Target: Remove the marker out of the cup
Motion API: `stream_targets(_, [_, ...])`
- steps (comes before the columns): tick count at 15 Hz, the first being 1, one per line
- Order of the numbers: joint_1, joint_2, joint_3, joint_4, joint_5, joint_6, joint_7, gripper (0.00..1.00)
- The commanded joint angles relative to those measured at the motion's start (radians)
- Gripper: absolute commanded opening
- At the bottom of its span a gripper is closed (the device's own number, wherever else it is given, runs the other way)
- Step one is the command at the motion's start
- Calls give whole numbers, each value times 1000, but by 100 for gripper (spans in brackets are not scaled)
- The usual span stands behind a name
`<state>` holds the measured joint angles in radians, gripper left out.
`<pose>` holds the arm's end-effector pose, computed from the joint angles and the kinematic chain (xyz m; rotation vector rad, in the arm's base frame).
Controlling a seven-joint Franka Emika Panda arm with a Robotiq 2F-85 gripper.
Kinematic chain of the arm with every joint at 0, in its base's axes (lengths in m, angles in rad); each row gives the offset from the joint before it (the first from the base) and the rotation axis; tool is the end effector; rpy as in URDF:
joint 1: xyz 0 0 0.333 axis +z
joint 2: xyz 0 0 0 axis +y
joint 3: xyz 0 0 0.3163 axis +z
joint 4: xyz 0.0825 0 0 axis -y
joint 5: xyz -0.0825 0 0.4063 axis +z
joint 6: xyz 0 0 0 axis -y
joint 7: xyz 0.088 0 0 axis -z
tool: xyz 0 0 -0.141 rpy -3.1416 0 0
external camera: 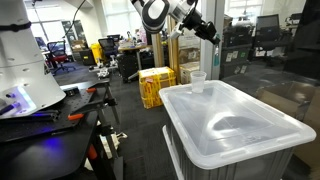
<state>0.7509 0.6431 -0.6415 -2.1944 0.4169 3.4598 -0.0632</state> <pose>0.6279 0.0259 0.1990 2.6503 -0.0435 1.1318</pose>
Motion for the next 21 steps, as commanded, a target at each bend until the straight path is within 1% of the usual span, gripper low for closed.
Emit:
stream_targets(1, [-49,-55,32,-41,5,0,45,5])
stream_targets(5, [-121,-70,61,-58,16,0,93,5])
stream_targets(8, [-191,-79,95,-64,23,0,123,5])
stream_targets(14, [-365,-89,209,-55,15,0,166,5])
stream_targets(16, [-442,-98,270,-49,-6,0,175,5])
stream_targets(17, [-492,-107,313,-50,-23,0,181,5])
stream_targets(19, [-603,-129,420,-54,-70,-2,197,5])
stream_targets(20, [-662,-134,469,-62,-112,0,224,5])
stream_targets(21, [-734,-142,532,-63,-152,0,242,5])
